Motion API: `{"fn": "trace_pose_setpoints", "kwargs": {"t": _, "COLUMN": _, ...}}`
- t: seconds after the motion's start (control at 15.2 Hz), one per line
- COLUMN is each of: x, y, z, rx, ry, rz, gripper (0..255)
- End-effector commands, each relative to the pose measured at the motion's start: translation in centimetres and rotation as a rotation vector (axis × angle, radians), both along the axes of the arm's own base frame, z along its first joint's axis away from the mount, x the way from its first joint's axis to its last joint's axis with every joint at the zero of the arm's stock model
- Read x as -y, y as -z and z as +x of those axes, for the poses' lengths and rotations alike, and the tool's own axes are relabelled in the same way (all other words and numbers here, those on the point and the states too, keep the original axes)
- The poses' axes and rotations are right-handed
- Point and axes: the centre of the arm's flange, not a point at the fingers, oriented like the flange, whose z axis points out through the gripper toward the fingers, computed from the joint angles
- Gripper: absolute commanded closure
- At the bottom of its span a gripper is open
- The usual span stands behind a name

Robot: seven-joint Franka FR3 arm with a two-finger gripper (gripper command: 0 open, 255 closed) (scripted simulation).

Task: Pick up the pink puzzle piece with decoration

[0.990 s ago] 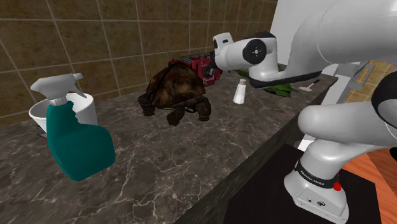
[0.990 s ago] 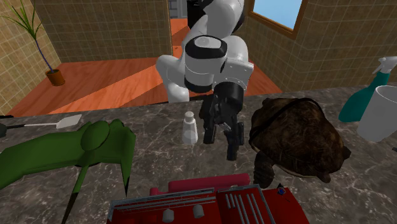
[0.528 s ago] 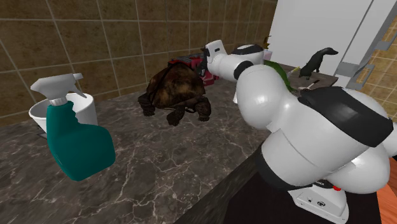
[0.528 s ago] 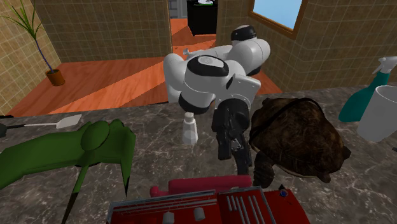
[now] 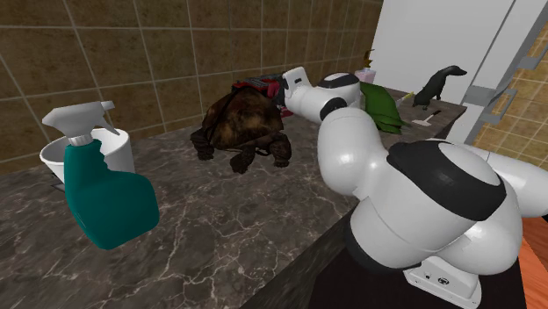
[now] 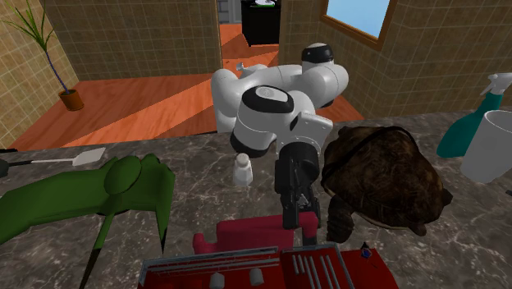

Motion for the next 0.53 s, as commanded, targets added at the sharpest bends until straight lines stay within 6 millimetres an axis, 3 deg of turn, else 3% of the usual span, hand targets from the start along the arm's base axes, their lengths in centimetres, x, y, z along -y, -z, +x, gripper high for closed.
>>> {"fn": "trace_pose_setpoints", "kwargs": {"t": 0.0, "x": 0.09, "y": 0.24, "z": -0.04, "rx": -0.003, "ry": 0.003, "rz": 0.000, "gripper": 255}}
{"fn": "trace_pose_setpoints", "kwargs": {"t": 0.46, "x": 0.01, "y": 0.11, "z": -0.04, "rx": -0.003, "ry": 0.003, "rz": 0.001, "gripper": 255}}
